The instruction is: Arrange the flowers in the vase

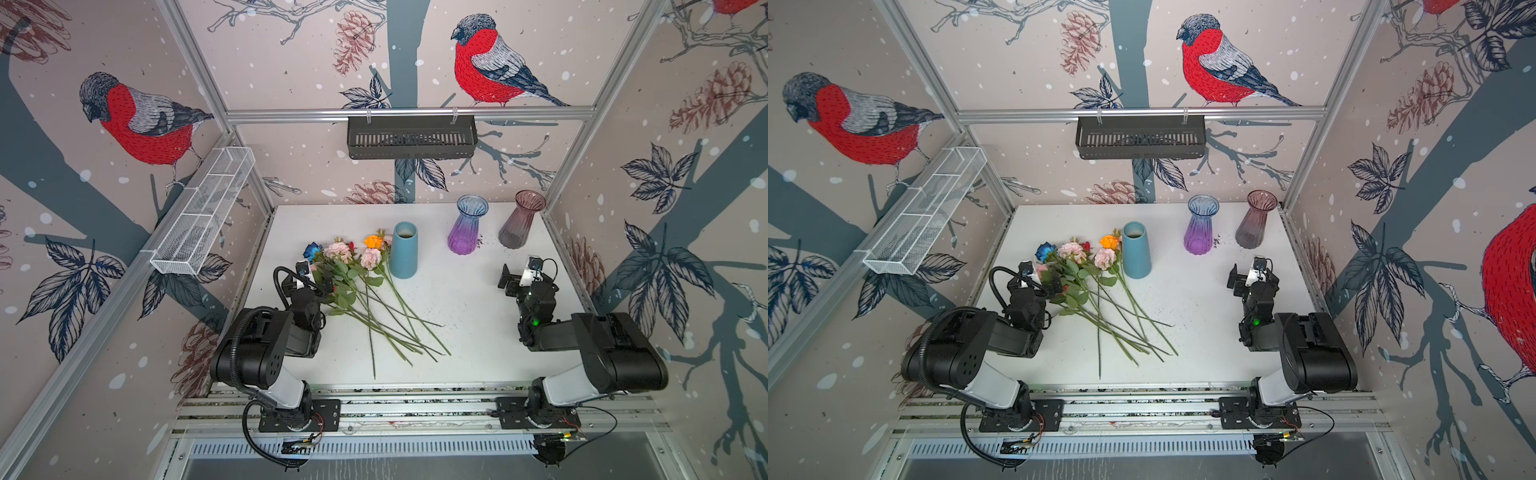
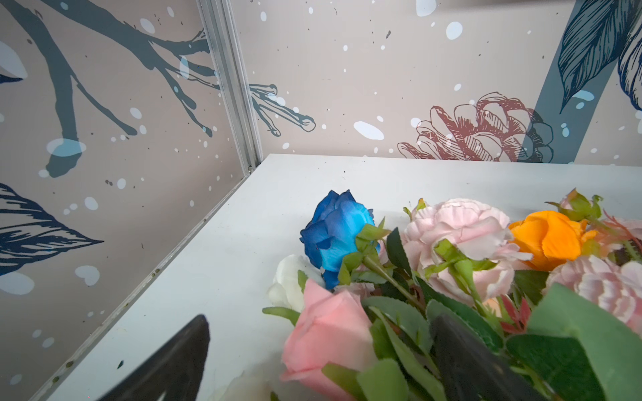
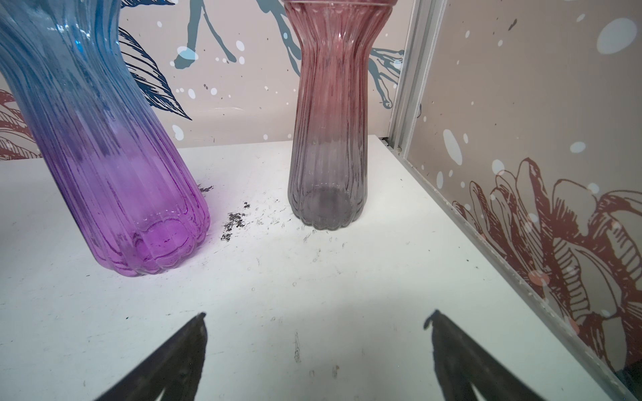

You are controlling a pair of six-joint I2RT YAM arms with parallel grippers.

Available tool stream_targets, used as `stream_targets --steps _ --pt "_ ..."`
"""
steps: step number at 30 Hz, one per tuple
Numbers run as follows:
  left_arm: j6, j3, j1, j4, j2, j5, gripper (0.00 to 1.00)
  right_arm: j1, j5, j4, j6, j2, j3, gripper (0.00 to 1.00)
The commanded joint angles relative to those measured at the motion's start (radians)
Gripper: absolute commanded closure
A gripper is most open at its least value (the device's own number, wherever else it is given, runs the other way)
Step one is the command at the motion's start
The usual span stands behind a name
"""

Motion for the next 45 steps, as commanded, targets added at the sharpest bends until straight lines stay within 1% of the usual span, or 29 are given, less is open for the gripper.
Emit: stream_targets --steps 1,3,4,6,7,8,9,10,11,12,13,14,15,17,18,19,20,22,23,24,26,28,29,33,35,37,39,41,45 --pt "0.017 -0.068 -0.044 0.210 0.010 -0.151 0.01 0.008 0.010 0.031 -0.002 -0.006 -0.003 0.00" --pt "0.062 -0.148 -0.071 0.383 0.024 -0.134 0.01 0.031 0.039 0.075 -0.021 -0.013 -0.030 0.00" --pt "0.090 -0.172 -0.107 0.444 0.020 -0.196 0.01 0.048 0.062 0.115 -0.031 -0.020 -0.053 0.00" --pt "0.173 -0.161 -0.188 0.446 -0.041 -0.358 0.01 0.083 0.101 0.226 -0.061 -0.047 -0.122 0.00" --pt "0.231 -0.158 -0.230 0.444 -0.083 -0.407 0.01 0.097 0.126 0.266 -0.083 -0.072 -0.144 0.00" --pt "0.272 -0.157 -0.269 0.445 -0.126 -0.443 0.01 0.137 0.183 0.250 -0.121 -0.104 -0.138 0.00" --pt "0.287 -0.157 -0.295 0.444 -0.165 -0.461 0.01 0.187 0.248 0.182 -0.159 -0.143 -0.114 0.00" --pt "0.290 -0.164 -0.325 0.444 -0.218 -0.463 0.01 0.246 0.314 0.068 -0.193 -0.192 -0.074 0.00" --pt "0.303 -0.173 -0.364 0.437 -0.269 -0.448 0.01 0.287 0.372 -0.023 -0.194 -0.237 -0.026 0.00" --pt "0.314 -0.177 -0.406 0.415 -0.324 -0.438 0.01 0.318 0.449 -0.111 -0.127 -0.281 0.023 0.00" --pt "0.314 -0.172 -0.458 0.350 -0.389 -0.429 0.01 0.333 0.477 -0.285 -0.037 -0.330 0.102 0.00" --pt "0.292 -0.157 -0.513 0.228 -0.459 -0.417 0.01 0.328 0.414 -0.517 0.055 -0.371 0.197 0.00" --pt "0.265 -0.133 -0.550 0.078 -0.523 -0.380 0.01 0.310 0.341 -0.636 0.109 -0.392 0.255 0.00" --pt "0.122 -0.044 -0.604 -0.319 -0.648 -0.282 0.01 0.280 0.204 -0.790 0.252 -0.438 0.326 0.00" --pt "0.054 -0.019 -0.613 -0.413 -0.674 -0.276 0.01 0.270 0.184 -0.832 0.343 -0.462 0.331 0.00" --pt "-0.010 -0.013 -0.615 -0.456 -0.693 -0.275 0.01 0.257 0.178 -0.886 0.447 -0.492 0.329 0.00" --pt "-0.038 -0.022 -0.615 -0.465 -0.708 -0.274 0.01 0.235 0.124 -0.919 0.510 -0.528 0.319 0.00" --pt "-0.065 -0.046 -0.614 -0.442 -0.735 -0.294 0.01 0.169 -0.108 -0.875 0.475 -0.603 0.278 0.01" --pt "-0.068 -0.049 -0.614 -0.455 -0.753 -0.285 0.02 0.150 -0.174 -0.844 0.470 -0.639 0.257 0.01" --pt "-0.077 -0.053 -0.614 -0.466 -0.768 -0.271 0.02 0.147 -0.191 -0.827 0.468 -0.663 0.241 0.01" --pt "-0.129 -0.077 -0.614 -0.449 -0.777 -0.251 0.02 0.149 -0.134 -0.905 0.478 -0.681 0.270 0.01" --pt "-0.150 -0.102 -0.612 -0.418 -0.757 -0.222 0.02 0.131 -0.094 -1.027 0.485 -0.642 0.348 0.01" --pt "-0.160 -0.103 -0.609 -0.397 -0.743 -0.225 0.02 0.111 -0.093 -1.096 0.491 -0.605 0.402 0.01" --pt "-0.158 -0.069 -0.603 -0.441 -0.714 -0.242 0.02 0.018 -0.123 -1.308 0.492 -0.429 0.656 0.00" --pt "-0.175 -0.071 -0.603 -0.432 -0.705 -0.282 0.02 -0.020 -0.081 -1.407 0.497 -0.326 0.814 0.00" --pt "-0.191 -0.078 -0.600 -0.434 -0.709 -0.281 0.02 -0.052 -0.034 -1.492 0.507 -0.222 0.959 0.00" --pt "-0.184 -0.071 -0.598 -0.453 -0.708 -0.247 0.02 -0.084 -0.030 -1.535 0.520 -0.124 1.064 0.00" --pt "-0.177 -0.051 -0.598 -0.475 -0.689 -0.232 0.02 -0.112 -0.085 -1.529 0.505 -0.031 1.135 0.01" --pt "-0.180 -0.011 -0.598 -0.512 -0.644 -0.202 0.02 -0.167 -0.114 -1.611 0.521 0.158 1.301 0.00"
